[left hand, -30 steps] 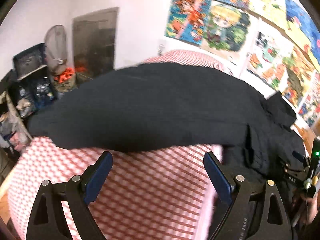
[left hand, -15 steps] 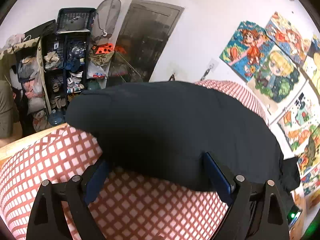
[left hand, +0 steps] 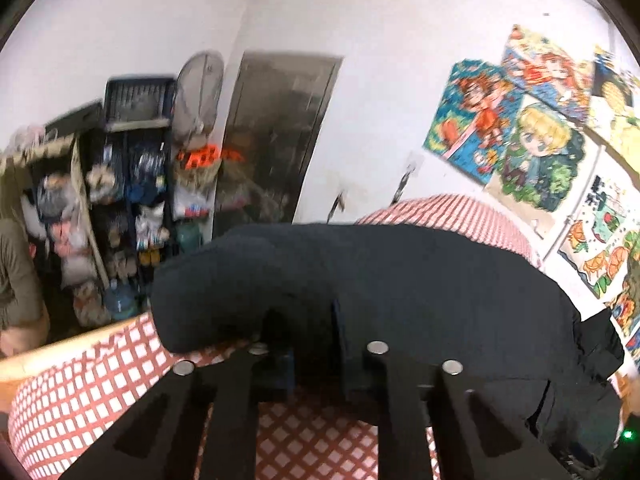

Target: Fold large clothes

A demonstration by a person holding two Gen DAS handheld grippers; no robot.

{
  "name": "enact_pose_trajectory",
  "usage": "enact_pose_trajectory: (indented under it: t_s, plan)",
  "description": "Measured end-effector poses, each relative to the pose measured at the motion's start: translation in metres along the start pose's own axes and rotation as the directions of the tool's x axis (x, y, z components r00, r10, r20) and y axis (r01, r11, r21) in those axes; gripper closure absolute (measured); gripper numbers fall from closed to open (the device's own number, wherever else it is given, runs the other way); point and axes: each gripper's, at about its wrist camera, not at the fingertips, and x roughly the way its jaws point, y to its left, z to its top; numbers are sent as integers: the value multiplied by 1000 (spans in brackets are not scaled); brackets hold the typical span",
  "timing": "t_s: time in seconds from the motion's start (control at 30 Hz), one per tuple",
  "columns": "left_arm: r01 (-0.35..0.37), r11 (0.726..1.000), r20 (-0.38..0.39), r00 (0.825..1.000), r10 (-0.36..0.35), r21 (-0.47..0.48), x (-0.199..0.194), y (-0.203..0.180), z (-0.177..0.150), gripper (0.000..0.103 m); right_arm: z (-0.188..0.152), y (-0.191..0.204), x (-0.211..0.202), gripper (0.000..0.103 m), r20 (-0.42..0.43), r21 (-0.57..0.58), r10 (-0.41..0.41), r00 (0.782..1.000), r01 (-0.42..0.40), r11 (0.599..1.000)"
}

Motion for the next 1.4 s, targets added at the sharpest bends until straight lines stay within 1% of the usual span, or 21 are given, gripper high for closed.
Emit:
enact_pose_trajectory:
  t_s: [0.13,0.23,0.33,0.4,0.47,0.53,0.57,0.63,0.7,0.73,0.8,0.83,0.93,1.03,1.07,1.13,1.17,1.23,1.3,1.33,1.4]
  plan:
    - [26,996,91,995,-34,82,-18,-23,2,95,-7,-21,-17,7,-17,100,57,998,-55,993]
    - [67,985,155,984,-91,156,-38,-48,3,95,-13,-39,-30,7,-25,163,68,997,-63,985]
    - [143,960,201,961,-193,240,-62,-81,2,96,-19,-57,-48,7,-9,195,56,998,-54,979]
    - [205,931,208,939,-274,302,-79,-105,-1,96,-22,-67,-57,7,3,194,33,999,-33,980]
    - [280,881,182,911,-369,382,-96,-133,-7,96,-26,-79,-70,7,21,185,-3,1000,-1,983]
    - [330,838,157,888,-431,435,-107,-155,-17,96,-33,-90,-87,7,48,159,-54,997,46,986]
    - [361,801,135,871,-473,478,-116,-170,-26,96,-36,-94,-92,7,56,147,-71,996,62,987]
    - [401,745,95,847,-524,534,-126,-189,-43,96,-43,-105,-103,7,68,128,-102,992,93,987]
    - [441,675,33,823,-566,592,-134,-211,-65,96,-49,-118,-114,7,79,126,-126,989,116,985]
    - [463,633,-11,812,-584,620,-138,-222,-78,96,-52,-125,-118,7,80,131,-138,987,126,983]
    - [506,560,-98,793,-602,656,-141,-234,-99,96,-58,-137,-125,7,77,147,-150,986,137,980]
    - [539,511,-163,778,-607,670,-141,-242,-113,96,-60,-146,-127,7,71,160,-159,985,146,976]
    - [605,410,-295,741,-603,683,-141,-255,-144,96,-68,-163,-128,7,52,185,-179,982,166,969]
    - [637,301,-404,718,-567,709,-142,-266,-176,96,-75,-178,-125,7,35,201,-200,979,190,961]
    - [645,254,-444,711,-545,721,-143,-269,-188,95,-76,-181,-124,7,30,208,-201,979,190,959]
    - [646,206,-474,707,-525,735,-147,-271,-202,93,-78,-189,-121,7,16,233,-200,980,191,954]
    - [634,183,-475,712,-517,751,-151,-270,-211,92,-79,-190,-119,7,10,246,-202,979,194,950]
    - [610,160,-468,727,-502,776,-155,-270,-220,92,-80,-196,-115,7,-4,281,-198,980,191,940]
    - [606,146,-476,731,-489,782,-157,-268,-226,90,-83,-199,-111,7,-15,318,-179,984,175,932]
    - [623,135,-499,721,-480,771,-157,-266,-228,88,-85,-201,-109,7,-21,341,-161,987,158,927]
    - [674,114,-559,685,-467,730,-156,-264,-224,76,-88,-203,-106,7,-29,384,-119,992,121,915]
